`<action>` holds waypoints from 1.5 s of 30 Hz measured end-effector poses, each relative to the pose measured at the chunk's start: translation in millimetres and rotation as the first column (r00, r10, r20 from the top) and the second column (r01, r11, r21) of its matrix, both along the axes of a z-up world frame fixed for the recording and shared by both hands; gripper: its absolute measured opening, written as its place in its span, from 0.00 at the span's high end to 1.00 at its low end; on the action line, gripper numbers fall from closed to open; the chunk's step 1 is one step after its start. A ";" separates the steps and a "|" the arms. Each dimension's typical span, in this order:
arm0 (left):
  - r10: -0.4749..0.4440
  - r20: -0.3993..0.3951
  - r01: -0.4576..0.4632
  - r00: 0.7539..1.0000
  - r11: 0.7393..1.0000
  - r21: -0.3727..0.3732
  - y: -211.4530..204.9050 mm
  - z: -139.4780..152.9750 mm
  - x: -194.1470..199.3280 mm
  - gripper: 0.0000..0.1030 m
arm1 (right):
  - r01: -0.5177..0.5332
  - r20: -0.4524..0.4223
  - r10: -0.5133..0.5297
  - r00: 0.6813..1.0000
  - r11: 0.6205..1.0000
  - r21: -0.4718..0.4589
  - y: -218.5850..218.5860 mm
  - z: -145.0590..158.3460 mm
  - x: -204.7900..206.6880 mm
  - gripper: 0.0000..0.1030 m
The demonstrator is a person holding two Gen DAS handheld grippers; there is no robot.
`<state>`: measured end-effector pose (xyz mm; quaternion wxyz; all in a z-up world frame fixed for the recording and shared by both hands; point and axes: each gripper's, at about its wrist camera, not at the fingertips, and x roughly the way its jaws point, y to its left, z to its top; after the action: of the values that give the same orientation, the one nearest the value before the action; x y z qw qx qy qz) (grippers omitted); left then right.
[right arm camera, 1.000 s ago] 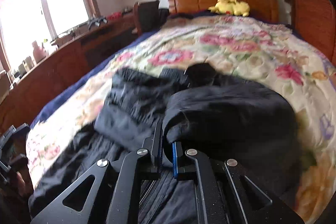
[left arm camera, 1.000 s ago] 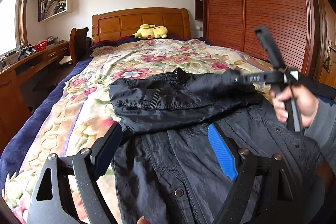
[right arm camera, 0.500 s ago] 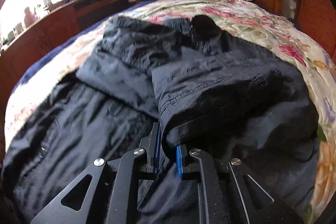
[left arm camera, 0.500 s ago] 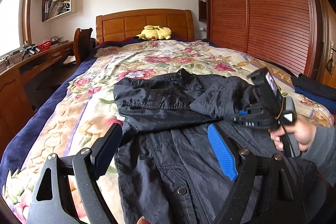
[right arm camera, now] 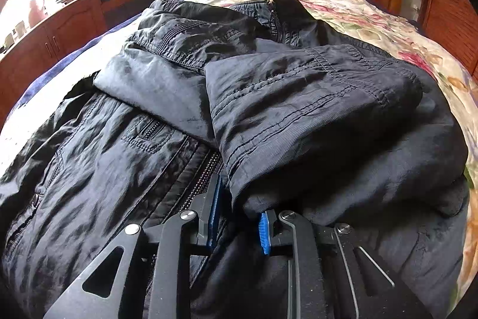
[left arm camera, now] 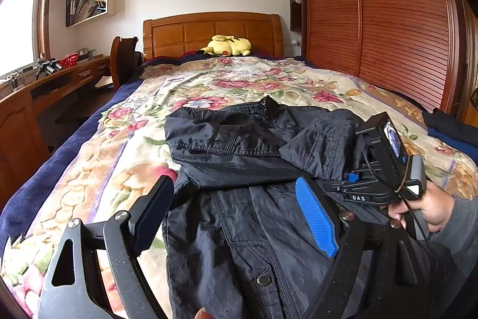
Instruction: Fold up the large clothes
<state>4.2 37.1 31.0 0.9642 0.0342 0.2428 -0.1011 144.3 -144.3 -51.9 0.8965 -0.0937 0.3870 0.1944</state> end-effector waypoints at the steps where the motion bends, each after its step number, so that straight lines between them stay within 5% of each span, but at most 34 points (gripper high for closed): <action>1: 0.002 -0.001 -0.002 1.000 1.000 0.004 -0.8 -0.2 1.7 0.18 | 0.000 0.001 0.000 1.000 1.000 -0.002 1.2 -0.8 0.6 0.78; 16: -0.039 0.012 0.039 0.999 0.999 -0.025 -17.8 7.0 31.4 0.18 | -0.008 -0.006 0.008 1.000 0.999 0.035 -21.2 22.1 -23.8 0.75; 19: -0.051 0.008 0.051 0.999 0.998 -0.021 -22.3 4.7 35.3 0.18 | -0.019 -0.014 0.020 1.000 0.996 0.082 -34.0 32.4 -36.1 0.54; 21: -0.055 0.006 0.056 0.998 0.998 -0.021 -23.9 1.8 35.7 0.18 | -0.015 0.000 0.015 1.000 0.995 0.095 -42.8 40.3 -43.1 0.48; 29: -0.086 -0.023 0.085 0.996 0.996 -0.029 -29.2 -12.6 35.0 0.18 | 0.081 0.068 -0.088 0.994 0.991 0.107 -69.7 66.3 -31.8 0.48; 42: -0.130 -0.035 0.130 0.991 0.992 -0.006 -38.8 -22.0 20.8 0.18 | 0.202 -0.010 -0.203 0.979 0.963 0.181 -64.9 48.9 46.3 0.49; 45: -0.114 -0.033 0.114 0.993 0.994 0.001 -33.3 -21.7 21.1 0.18 | 0.172 -0.021 -0.171 0.985 0.974 0.148 -48.5 46.6 57.8 0.70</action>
<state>25.2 3.8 9.3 0.9527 0.0475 0.2564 -0.1561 202.0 -192.8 -5.4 0.9128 0.0082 0.3818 0.1450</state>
